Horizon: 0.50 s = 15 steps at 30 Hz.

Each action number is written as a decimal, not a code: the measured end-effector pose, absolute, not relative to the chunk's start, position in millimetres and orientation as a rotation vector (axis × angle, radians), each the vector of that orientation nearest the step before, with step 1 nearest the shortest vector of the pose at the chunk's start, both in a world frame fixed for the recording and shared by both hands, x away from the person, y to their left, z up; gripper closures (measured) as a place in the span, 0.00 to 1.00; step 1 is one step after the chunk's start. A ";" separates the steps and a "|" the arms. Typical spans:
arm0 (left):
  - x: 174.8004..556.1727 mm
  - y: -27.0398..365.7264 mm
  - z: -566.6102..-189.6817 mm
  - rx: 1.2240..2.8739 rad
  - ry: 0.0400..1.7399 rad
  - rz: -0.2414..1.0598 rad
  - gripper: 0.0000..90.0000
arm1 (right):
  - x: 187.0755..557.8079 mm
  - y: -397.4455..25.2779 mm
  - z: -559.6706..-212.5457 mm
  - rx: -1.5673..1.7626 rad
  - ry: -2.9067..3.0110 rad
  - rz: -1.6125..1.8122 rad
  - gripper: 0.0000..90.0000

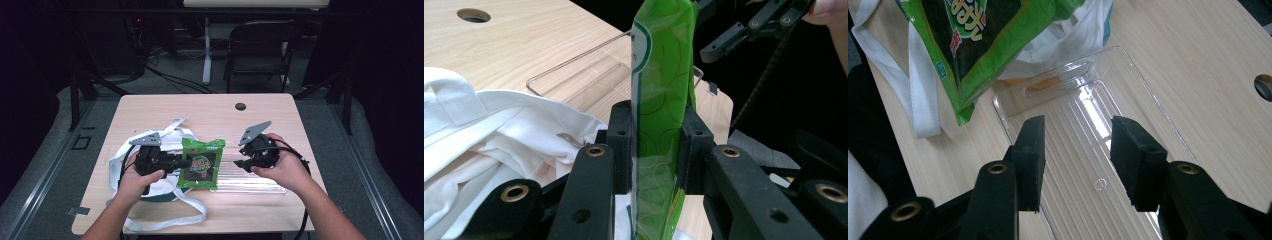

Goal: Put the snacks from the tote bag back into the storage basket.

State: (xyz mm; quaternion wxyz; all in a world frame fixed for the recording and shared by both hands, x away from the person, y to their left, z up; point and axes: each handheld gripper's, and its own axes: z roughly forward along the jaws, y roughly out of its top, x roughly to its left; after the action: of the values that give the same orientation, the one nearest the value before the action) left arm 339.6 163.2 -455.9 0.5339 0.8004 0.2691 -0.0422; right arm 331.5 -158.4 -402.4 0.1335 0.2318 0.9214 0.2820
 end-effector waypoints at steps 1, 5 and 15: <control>339.6 163.2 -455.9 1.909 0.643 -0.101 0.81 | 331.9 -157.6 -401.5 0.665 2.675 0.825 0.64; 339.9 163.3 -456.4 1.908 0.645 -0.101 0.81 | 332.7 -154.5 -395.6 0.645 2.694 0.803 0.65; 339.8 162.5 -457.0 1.908 0.644 -0.104 0.81 | 331.9 -146.0 -380.7 0.595 2.720 0.750 0.65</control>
State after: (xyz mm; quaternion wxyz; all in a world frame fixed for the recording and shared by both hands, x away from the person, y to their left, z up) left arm 339.8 162.5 -457.0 0.5336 0.8003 0.2700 -0.0435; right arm 331.9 -146.0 -380.7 0.1284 0.2047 0.9355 0.2578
